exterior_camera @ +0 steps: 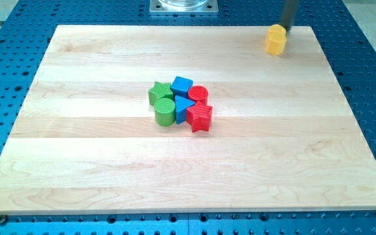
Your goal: Place the yellow heart in the bottom left corner
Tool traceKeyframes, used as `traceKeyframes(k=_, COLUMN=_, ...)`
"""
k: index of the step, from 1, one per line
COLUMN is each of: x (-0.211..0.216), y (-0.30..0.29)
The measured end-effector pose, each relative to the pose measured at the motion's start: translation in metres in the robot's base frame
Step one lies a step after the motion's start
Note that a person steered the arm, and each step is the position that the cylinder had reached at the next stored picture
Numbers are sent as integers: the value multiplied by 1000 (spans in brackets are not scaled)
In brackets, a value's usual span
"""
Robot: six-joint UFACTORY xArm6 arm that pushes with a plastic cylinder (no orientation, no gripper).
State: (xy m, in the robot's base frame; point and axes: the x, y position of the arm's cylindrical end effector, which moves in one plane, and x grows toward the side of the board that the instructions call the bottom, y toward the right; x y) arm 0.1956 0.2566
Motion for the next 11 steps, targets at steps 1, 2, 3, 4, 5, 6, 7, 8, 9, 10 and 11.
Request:
traceKeyframes(k=1, x=24, y=-18)
traceKeyframes(k=2, x=34, y=-66)
traceKeyframes(k=3, x=64, y=-129)
traceKeyframes(k=4, x=117, y=-206)
traceKeyframes(k=5, x=133, y=-258)
traceKeyframes(k=6, x=155, y=-353)
traceKeyframes(k=7, x=130, y=-324)
traceKeyframes(k=8, x=100, y=-335)
traceKeyframes(k=9, x=184, y=-441)
traceKeyframes(k=10, x=229, y=-452)
traceKeyframes(k=11, x=147, y=-440)
